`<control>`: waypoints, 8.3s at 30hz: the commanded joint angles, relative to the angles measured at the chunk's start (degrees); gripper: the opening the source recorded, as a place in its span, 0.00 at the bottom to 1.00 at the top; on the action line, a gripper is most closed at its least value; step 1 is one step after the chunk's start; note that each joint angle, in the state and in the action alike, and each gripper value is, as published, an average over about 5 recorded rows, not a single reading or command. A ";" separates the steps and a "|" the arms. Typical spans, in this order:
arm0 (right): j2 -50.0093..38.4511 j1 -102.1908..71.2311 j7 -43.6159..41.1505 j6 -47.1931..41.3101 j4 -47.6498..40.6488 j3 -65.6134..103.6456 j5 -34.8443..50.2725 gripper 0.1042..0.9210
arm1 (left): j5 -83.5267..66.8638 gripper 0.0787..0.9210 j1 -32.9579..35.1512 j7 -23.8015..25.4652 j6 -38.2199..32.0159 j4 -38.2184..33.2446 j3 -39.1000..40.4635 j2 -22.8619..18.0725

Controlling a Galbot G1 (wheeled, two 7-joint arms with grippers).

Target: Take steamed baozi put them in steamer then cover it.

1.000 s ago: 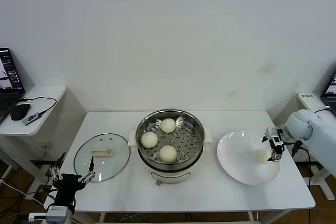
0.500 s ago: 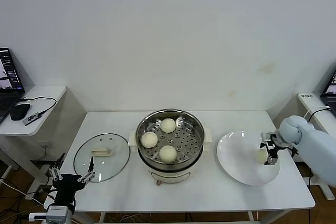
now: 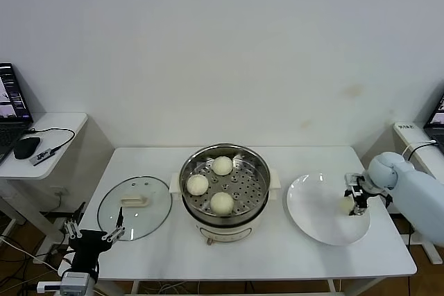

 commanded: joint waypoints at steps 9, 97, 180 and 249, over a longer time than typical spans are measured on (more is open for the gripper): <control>-8.64 28.21 -2.54 -7.10 18.52 -22.78 16.80 0.64 | -0.19 0.88 -0.31 0.06 0.03 -0.39 0.27 0.36; -0.06 -48.33 62.70 7.37 50.81 44.46 42.83 0.88 | 0.37 0.88 -2.40 -0.14 -1.85 2.93 1.44 -1.21; 50.19 -82.40 50.27 22.54 41.89 79.29 29.44 0.88 | 70.69 0.88 -42.46 -1.11 -18.47 59.49 12.41 6.90; 49.71 -82.43 52.98 24.41 42.13 75.53 15.60 0.88 | 62.99 0.07 -31.72 18.32 5.30 8.56 24.79 12.32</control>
